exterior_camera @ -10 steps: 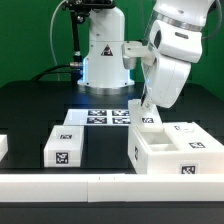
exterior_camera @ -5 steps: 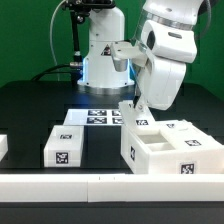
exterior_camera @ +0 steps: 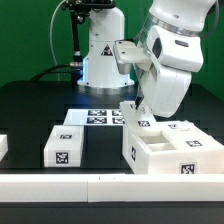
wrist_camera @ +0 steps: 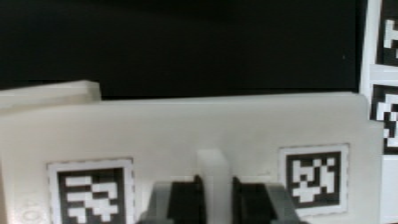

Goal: Assemble cabinet

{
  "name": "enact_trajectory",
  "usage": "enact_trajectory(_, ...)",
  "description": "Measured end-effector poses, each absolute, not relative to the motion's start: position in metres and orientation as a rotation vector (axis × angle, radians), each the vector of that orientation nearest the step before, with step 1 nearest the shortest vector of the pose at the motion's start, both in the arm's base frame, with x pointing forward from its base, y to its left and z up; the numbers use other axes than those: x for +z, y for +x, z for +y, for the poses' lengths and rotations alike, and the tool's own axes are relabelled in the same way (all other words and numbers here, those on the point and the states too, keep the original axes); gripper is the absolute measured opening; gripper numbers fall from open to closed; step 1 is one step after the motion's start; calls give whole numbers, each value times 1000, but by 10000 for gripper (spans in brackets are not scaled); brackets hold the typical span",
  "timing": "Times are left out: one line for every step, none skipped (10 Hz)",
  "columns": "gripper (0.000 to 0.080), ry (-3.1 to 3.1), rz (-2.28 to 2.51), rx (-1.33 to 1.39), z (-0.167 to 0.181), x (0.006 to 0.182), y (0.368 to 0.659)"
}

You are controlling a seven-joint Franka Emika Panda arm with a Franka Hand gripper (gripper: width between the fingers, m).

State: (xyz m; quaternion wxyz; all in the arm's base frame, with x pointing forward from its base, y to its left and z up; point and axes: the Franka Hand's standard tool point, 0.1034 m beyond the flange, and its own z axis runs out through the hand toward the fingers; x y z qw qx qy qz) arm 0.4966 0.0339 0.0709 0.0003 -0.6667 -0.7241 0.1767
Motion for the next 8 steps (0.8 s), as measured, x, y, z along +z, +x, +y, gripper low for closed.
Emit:
enact_trajectory(64,-2094,-2274,555,34,71,497)
enact_trajectory(64,-2095,-2273,555,33,71,497)
enact_trajectory(64,-2053,-2277,526,29,71,497)
enact_trajectory(64,-2052,-2253,497,22,71,497)
enact_trajectory(64,-2061,-2229,478,19,72,497)
enact_trajectory(64,-2061,-2203,447,17,72,497)
enact_trajectory(64,-2086,-2183,450,16,72,497)
enact_trajectory(64,-2104,-2169,452,18,71,496)
